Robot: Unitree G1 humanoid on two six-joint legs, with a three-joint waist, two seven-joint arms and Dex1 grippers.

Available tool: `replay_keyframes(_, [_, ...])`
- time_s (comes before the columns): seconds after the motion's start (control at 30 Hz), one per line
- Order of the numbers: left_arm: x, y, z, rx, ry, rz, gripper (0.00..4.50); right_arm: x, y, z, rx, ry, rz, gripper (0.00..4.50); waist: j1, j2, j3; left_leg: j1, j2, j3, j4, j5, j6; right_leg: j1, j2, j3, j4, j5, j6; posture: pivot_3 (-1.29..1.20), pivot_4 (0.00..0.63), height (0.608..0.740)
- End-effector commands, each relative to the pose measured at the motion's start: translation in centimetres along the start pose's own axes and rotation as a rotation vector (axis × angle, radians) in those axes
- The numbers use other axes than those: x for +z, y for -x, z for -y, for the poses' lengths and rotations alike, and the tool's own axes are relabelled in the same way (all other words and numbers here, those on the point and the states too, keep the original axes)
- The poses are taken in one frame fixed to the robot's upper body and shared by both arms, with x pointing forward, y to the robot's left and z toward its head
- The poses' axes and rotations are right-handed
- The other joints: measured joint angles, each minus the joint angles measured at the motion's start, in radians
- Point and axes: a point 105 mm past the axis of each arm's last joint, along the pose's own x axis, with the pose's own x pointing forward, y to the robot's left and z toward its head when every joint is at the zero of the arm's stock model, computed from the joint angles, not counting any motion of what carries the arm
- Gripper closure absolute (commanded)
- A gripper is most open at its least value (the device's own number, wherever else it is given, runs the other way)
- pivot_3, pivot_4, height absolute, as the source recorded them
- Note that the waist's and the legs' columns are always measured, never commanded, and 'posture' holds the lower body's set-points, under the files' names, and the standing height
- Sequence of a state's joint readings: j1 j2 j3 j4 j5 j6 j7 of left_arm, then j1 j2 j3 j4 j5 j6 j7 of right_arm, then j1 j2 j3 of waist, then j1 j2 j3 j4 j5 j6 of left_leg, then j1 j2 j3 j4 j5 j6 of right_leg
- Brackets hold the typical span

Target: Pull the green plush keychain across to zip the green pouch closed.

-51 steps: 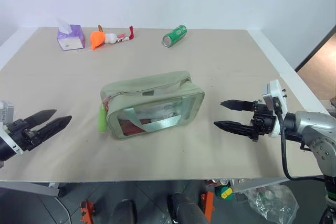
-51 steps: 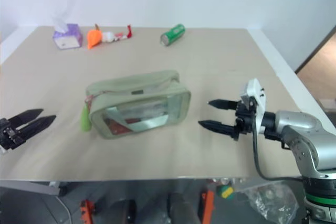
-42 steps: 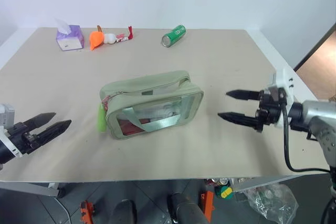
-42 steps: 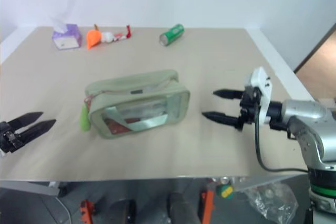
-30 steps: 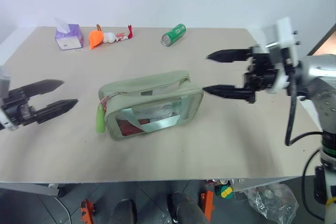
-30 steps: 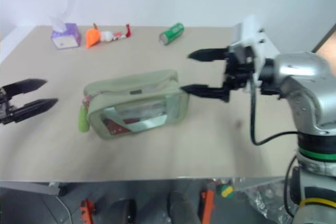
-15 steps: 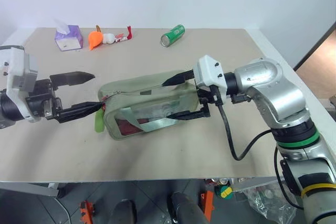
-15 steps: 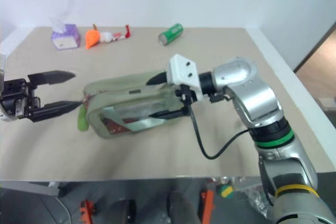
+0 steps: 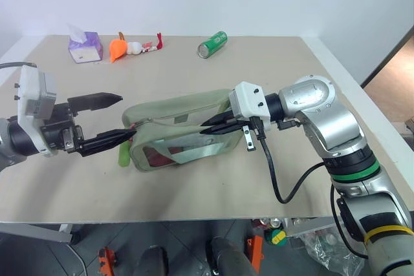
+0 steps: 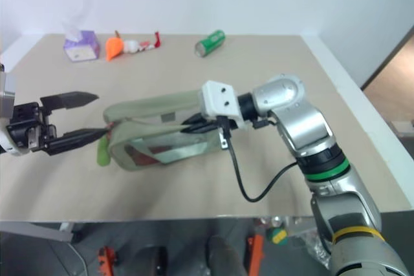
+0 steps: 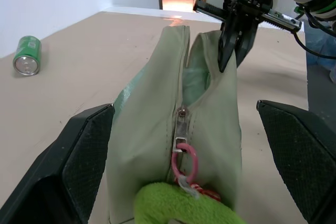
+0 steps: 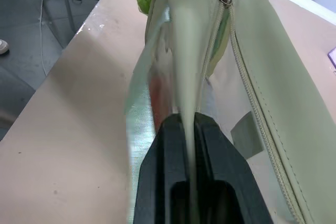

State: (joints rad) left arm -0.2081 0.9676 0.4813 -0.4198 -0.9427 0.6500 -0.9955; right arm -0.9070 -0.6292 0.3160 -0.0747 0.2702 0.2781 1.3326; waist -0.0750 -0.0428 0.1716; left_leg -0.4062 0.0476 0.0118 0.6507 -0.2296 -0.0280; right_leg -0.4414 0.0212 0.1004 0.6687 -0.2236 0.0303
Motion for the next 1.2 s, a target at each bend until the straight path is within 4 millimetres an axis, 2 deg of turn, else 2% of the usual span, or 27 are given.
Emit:
replay_keyframes(0.03, [1.3,0.4,0.3,0.022,-0.038,0.029,0.00,-0.1,0.0,0.1,-0.012,0.022,-0.007,4.37,0.000,0.000,0.000,0.000,0.000,0.000,0.000,0.000,0.000,0.000,0.000,0.000,0.000,0.000,0.000,0.00,0.150,0.740])
replay_keyframes(0.13, [1.5,0.4,0.4,0.031,-0.035,0.039,0.00,-0.8,0.2,1.4,-0.097,0.017,-0.051,4.37,0.000,0.000,0.000,0.000,0.000,0.000,0.001,0.000,0.000,0.000,0.001,0.000,0.001,0.000,0.000,0.00,0.150,0.740])
replay_keyframes(0.27, [1.6,0.3,0.5,0.039,-0.028,0.048,0.00,-0.1,2.1,3.0,-0.194,-0.015,-0.054,4.37,0.001,0.000,0.000,0.000,0.000,0.000,0.002,0.000,-0.001,0.001,0.001,0.000,0.001,0.001,0.000,0.00,0.150,0.740])
replay_keyframes(0.47, [1.3,-0.2,0.9,0.036,-0.005,0.056,0.00,1.5,4.3,2.7,-0.240,-0.036,-0.057,4.37,0.009,0.000,0.000,-0.001,-0.002,0.000,0.003,0.001,-0.001,0.001,-0.002,0.001,0.001,0.000,0.001,0.00,0.150,0.740])
replay_keyframes(0.73, [1.3,-1.1,0.5,0.017,0.007,0.066,0.00,1.7,5.2,2.8,-0.311,-0.065,-0.124,4.37,0.003,0.003,0.002,-0.001,0.000,-0.002,0.002,0.000,-0.001,0.000,0.002,0.001,0.001,0.000,0.000,0.00,0.150,0.740])
replay_keyframes(0.93, [1.4,-1.5,0.3,-0.003,0.007,0.070,0.00,1.9,3.9,0.7,-0.249,-0.071,-0.087,4.37,0.002,0.003,0.002,-0.001,0.000,-0.002,0.001,0.000,-0.001,0.000,0.004,0.002,0.001,-0.001,0.000,0.00,0.150,0.740])
replay_keyframes(1.07, [1.5,-1.8,0.2,-0.009,0.006,0.070,0.00,1.3,2.7,-1.5,-0.162,-0.095,-0.063,4.37,0.002,0.003,0.002,-0.001,0.000,-0.003,0.002,0.000,-0.001,0.000,0.004,0.002,0.001,-0.001,0.001,0.00,0.150,0.740])
replay_keyframes(1.17, [1.5,-1.8,0.1,-0.008,0.006,0.071,0.00,1.3,2.5,-2.0,-0.142,-0.105,-0.048,4.37,-0.002,0.003,0.002,0.000,0.001,-0.002,0.002,0.000,-0.001,0.000,0.004,0.003,0.001,0.000,0.000,0.00,0.150,0.740])
replay_keyframes(1.2, [1.6,-1.8,0.1,-0.008,0.006,0.072,0.00,1.1,2.5,-1.9,-0.151,-0.115,-0.048,3.92,-0.002,0.003,0.002,0.000,0.001,-0.002,0.002,0.000,-0.001,0.000,0.005,0.003,0.001,0.001,0.000,0.00,0.150,0.740])
